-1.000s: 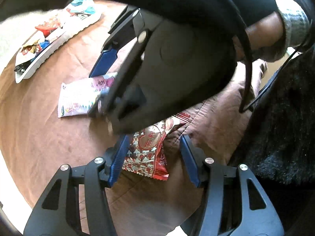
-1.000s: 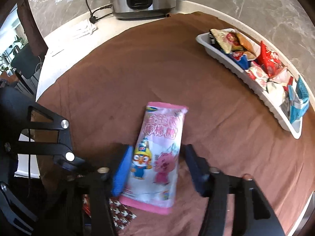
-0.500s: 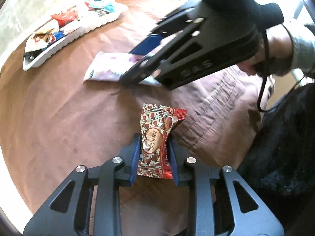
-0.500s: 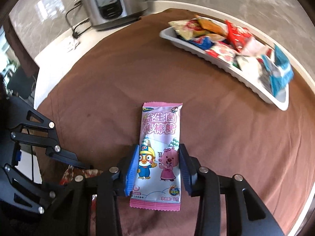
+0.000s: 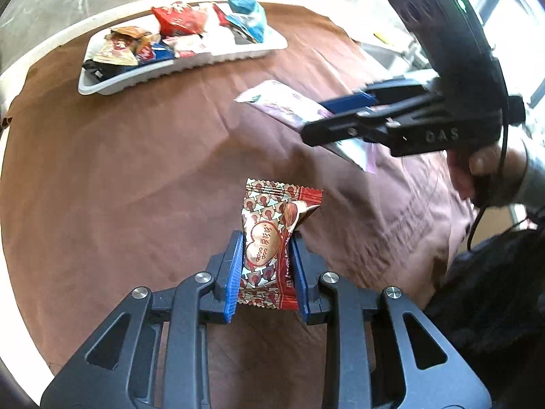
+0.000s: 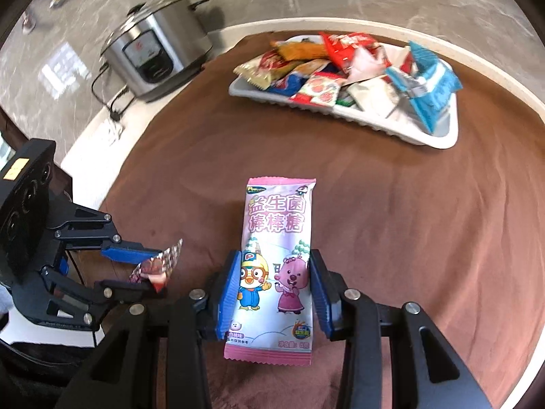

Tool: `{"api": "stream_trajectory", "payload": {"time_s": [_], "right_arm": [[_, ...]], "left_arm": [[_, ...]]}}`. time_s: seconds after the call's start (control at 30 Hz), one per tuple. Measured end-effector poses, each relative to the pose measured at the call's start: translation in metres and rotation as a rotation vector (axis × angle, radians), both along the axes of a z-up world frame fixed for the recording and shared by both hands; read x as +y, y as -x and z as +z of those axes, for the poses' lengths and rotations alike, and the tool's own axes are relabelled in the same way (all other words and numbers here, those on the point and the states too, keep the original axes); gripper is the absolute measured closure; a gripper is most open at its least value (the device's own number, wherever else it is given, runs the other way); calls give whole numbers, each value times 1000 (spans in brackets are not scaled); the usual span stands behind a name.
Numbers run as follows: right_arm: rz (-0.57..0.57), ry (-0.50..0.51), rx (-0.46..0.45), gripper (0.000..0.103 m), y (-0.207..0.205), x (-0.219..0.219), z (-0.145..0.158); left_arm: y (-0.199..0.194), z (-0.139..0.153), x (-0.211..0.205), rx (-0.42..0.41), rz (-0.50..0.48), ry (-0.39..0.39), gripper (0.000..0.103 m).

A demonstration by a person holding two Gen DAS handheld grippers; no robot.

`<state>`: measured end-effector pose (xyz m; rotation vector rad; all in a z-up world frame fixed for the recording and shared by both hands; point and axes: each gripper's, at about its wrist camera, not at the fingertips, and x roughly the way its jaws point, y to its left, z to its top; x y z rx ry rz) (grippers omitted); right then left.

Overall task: Organize snacks
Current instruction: 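Place the heart-print packet in the tray while right tool places the pink packet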

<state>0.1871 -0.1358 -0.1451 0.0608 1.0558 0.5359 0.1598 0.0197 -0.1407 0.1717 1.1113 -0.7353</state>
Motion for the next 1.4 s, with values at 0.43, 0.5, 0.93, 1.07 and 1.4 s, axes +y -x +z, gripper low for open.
{"api": "stream_trajectory", "payload": {"time_s": [0.43, 0.5, 0.93, 1.07, 1.4], "right_arm": [[-97, -78, -27, 61, -33, -19, 32], [-106, -78, -40, 61, -40, -19, 38], [-171, -95, -134, 61, -90, -23, 77], [-183, -100, -148, 61, -102, -22, 82], [-214, -115, -161, 61, -136, -23, 84]], "left_arm": [[-80, 26, 2, -14, 83, 66, 79], [-94, 32, 2, -21, 95, 80, 79], [-174, 64, 3, -54, 141, 132, 78], [-194, 72, 1, -73, 145, 131, 78], [-240, 80, -10, -88, 166, 145, 78]]}}
